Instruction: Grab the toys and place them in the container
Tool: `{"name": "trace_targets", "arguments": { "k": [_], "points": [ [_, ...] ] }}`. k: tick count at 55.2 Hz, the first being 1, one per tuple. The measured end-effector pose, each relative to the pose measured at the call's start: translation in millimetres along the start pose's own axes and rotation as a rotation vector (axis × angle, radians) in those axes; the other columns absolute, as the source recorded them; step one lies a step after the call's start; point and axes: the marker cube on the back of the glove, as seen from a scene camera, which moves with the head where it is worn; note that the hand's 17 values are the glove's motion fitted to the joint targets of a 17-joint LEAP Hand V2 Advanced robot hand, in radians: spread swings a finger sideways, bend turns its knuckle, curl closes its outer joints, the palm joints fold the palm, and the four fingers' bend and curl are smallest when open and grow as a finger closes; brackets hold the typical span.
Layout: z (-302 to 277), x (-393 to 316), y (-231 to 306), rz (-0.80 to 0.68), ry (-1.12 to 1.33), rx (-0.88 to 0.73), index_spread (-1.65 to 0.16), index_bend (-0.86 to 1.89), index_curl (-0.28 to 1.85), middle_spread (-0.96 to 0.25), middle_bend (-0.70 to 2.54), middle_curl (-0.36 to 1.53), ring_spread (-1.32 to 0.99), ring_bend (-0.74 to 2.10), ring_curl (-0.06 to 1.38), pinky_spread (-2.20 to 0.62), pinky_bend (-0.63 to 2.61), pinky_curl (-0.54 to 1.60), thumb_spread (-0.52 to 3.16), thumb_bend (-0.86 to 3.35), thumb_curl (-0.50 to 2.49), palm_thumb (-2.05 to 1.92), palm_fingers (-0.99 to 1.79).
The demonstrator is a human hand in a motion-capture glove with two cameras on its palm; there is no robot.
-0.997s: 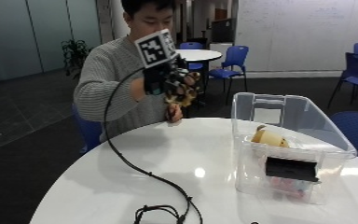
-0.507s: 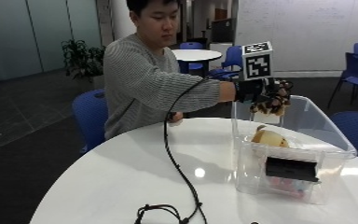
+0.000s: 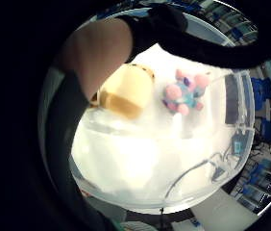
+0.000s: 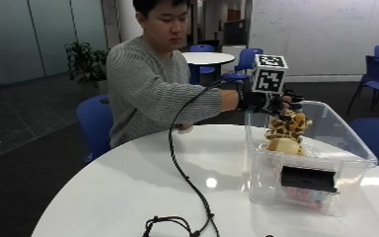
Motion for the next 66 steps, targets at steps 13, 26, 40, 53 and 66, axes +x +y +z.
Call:
{"name": "trace_targets", "arguments": {
  "k": [13,26,40,53,66],
  "points": [
    [-6.2,9.0,48.9,-0.022,0.042,0.049,-0.37,0.11,0.47,-0.12,0.10,0.28,-0.03,0.15,0.26,0.08,0.93,0.34,1.18,-0.05,0.42,-0.05,-0.29],
    [-21.9,57.8,191.7,0.058,0.037,0.186,-0.36,0.14,0.39,-0.12,0.12,0.25,-0.02,0.15,0.23,0.09,0.87,0.33,1.21,-0.05,0.32,-0.07,-0.23],
    [2.7,78.5,325.9,0.173,0.116,0.282,-0.38,0.18,0.38,-0.13,0.14,0.24,-0.03,0.15,0.21,0.08,0.79,0.31,1.27,-0.05,0.25,-0.07,-0.14],
    [50.8,52.1,362.4,0.173,0.123,0.283,-0.39,0.19,0.38,-0.13,0.14,0.24,-0.03,0.15,0.20,0.08,0.77,0.31,1.29,-0.04,0.22,-0.06,-0.13],
    [136.5,-4.6,410.8,0.199,0.132,0.245,-0.39,0.19,0.39,-0.13,0.14,0.24,-0.03,0.16,0.19,0.08,0.76,0.32,1.31,-0.04,0.20,-0.05,-0.12]
  ]
}}
